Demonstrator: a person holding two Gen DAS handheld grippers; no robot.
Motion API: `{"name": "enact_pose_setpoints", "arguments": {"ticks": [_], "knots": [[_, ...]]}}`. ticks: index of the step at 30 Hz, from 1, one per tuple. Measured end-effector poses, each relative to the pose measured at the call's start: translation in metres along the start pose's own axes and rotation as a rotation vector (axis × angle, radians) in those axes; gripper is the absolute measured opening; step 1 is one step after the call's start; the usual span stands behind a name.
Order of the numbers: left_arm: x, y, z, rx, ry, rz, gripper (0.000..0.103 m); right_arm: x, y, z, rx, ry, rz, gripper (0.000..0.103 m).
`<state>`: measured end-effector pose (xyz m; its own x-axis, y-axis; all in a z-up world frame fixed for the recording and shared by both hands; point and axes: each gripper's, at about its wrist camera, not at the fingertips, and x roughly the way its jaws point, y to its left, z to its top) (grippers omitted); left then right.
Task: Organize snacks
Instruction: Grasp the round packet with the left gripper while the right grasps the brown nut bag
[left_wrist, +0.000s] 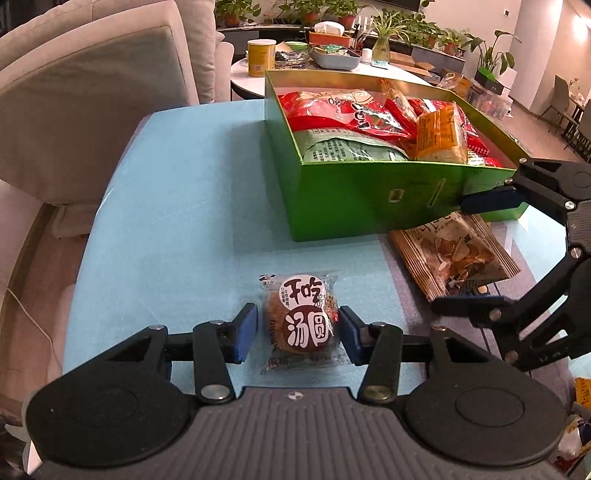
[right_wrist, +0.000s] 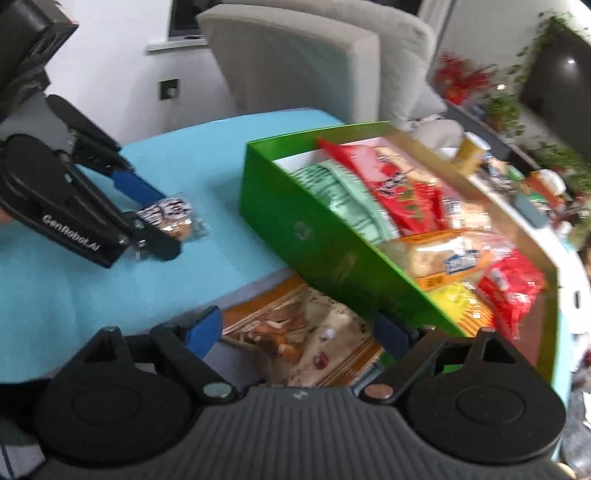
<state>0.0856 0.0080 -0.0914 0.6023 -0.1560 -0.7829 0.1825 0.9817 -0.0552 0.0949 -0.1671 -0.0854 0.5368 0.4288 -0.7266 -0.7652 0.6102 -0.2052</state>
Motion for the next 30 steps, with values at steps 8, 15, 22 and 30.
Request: {"name": "enact_pose_setpoints", "arguments": {"ticks": [8,15,22,30], "knots": [[-0.001,0.0,-0.002,0.012,-0.007,-0.002,0.045,-0.004,-0.004,-0.01,0.102,0.043,0.079,0.089],[-0.002,0.0,-0.003,0.008,-0.008,-0.001,0.045,-0.029,0.02,-0.026,0.102,0.067,0.16,0.089],[-0.002,0.001,-0.004,0.008,-0.009,-0.001,0.045,-0.029,0.008,-0.021,0.101,0.029,-0.007,0.089],[-0.001,0.003,-0.002,0.002,-0.003,-0.01,0.045,0.005,-0.003,-0.005,-0.051,0.068,0.061,0.09]]}}
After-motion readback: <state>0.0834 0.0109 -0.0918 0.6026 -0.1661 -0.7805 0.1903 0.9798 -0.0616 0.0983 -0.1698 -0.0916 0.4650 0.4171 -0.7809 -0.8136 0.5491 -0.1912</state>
